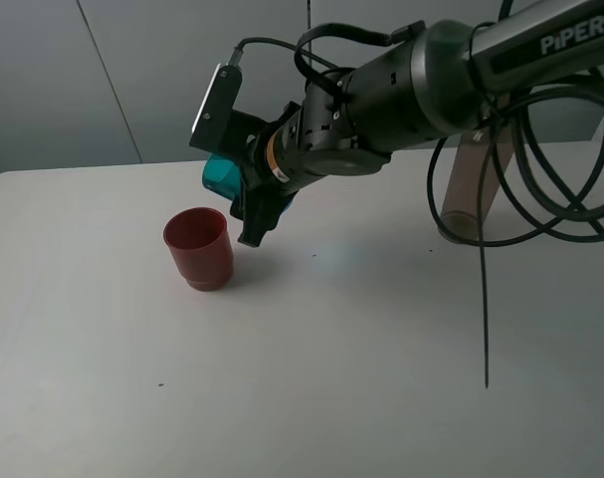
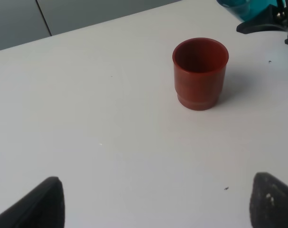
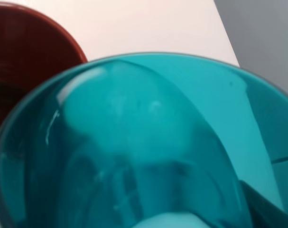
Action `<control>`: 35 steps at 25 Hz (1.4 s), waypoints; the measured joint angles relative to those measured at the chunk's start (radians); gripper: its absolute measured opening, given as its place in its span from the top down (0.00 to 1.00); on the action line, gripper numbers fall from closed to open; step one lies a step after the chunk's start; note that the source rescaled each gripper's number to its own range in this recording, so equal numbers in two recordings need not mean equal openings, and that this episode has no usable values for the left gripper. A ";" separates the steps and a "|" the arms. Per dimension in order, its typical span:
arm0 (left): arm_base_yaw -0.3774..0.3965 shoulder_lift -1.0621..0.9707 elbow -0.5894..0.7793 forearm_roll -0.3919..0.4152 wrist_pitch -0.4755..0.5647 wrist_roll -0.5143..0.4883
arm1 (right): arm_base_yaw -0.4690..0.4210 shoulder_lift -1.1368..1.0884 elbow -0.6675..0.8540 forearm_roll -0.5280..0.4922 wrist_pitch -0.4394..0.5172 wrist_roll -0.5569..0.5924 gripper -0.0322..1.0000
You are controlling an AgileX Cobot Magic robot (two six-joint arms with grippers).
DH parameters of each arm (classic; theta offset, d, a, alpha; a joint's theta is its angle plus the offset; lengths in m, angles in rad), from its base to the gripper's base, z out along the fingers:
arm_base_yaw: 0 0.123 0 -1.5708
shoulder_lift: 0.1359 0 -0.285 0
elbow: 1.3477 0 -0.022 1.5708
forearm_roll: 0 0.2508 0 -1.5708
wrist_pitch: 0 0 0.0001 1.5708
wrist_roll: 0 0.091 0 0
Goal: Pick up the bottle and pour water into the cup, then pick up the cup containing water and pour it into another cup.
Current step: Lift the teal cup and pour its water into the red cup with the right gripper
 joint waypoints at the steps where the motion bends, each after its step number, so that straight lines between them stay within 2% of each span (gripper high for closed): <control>1: 0.000 0.000 0.000 0.000 0.000 0.000 | 0.006 0.003 -0.001 -0.002 0.007 0.000 0.92; 17: 0.000 0.000 0.000 0.000 0.000 -0.004 | 0.030 0.007 -0.010 -0.106 0.047 0.000 0.92; 35: 0.000 0.000 0.000 0.002 0.000 -0.004 | 0.030 0.040 -0.057 -0.155 0.067 0.000 0.92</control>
